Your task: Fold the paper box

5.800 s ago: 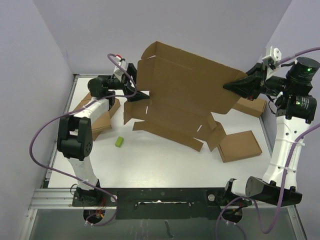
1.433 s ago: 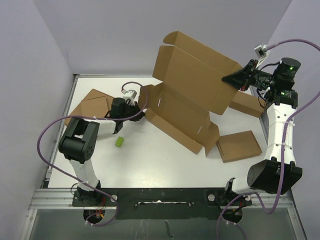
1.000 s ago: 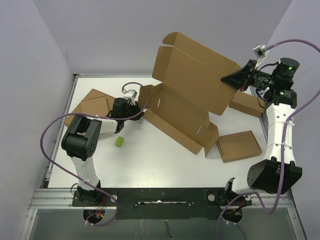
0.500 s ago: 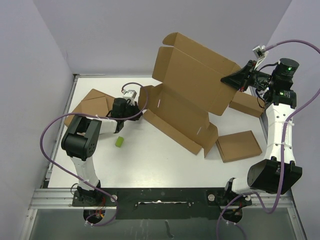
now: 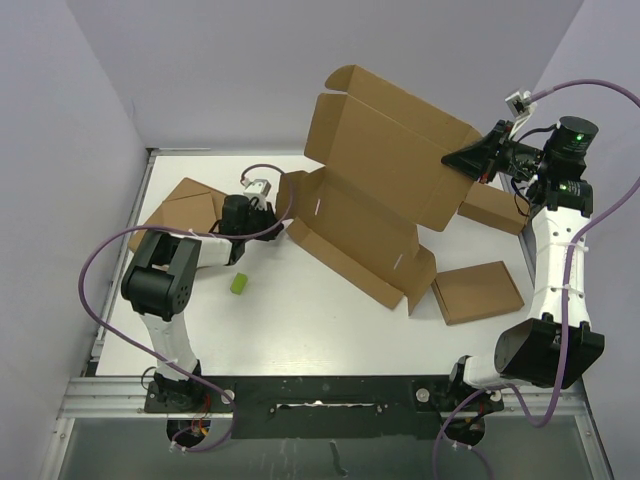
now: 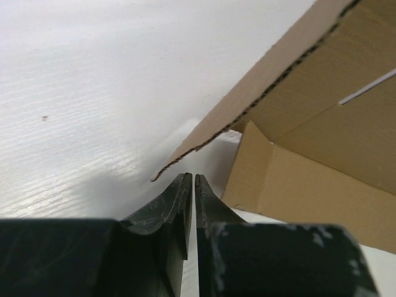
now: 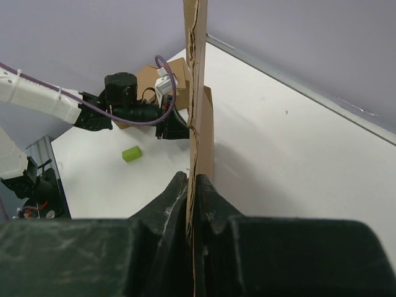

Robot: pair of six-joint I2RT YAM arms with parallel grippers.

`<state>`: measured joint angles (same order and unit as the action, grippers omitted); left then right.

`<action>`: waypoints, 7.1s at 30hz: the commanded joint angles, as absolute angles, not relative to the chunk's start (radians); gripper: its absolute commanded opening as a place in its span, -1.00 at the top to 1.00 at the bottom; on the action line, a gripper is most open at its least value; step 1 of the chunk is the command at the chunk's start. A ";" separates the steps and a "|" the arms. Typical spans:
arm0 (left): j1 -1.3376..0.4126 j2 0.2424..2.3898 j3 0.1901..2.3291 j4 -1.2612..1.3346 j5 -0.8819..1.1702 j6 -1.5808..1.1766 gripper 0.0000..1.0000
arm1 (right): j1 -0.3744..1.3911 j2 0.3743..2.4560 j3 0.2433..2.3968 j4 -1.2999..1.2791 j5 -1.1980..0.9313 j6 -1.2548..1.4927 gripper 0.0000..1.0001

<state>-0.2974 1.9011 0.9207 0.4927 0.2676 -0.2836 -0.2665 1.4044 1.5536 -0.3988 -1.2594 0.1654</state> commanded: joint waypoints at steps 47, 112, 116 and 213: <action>-0.397 1.703 0.823 0.513 0.452 -0.410 0.47 | -0.255 1.375 1.538 -0.359 -1.287 0.160 1.00; -0.402 1.079 0.297 0.703 0.036 -0.263 1.00 | 0.040 1.472 1.663 -0.764 -1.226 -0.224 1.00; -0.414 1.064 0.268 0.710 0.037 -0.265 1.00 | 0.035 1.483 1.627 -0.773 -1.172 -0.229 1.00; -0.150 1.737 0.469 1.313 0.851 -0.224 0.14 | -0.057 1.489 1.601 -0.698 -1.259 -0.114 1.00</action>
<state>-0.1272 1.6939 0.4656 1.1458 0.8047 -0.2340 -0.0528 1.5166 1.5902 -0.7338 -1.2350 -0.1219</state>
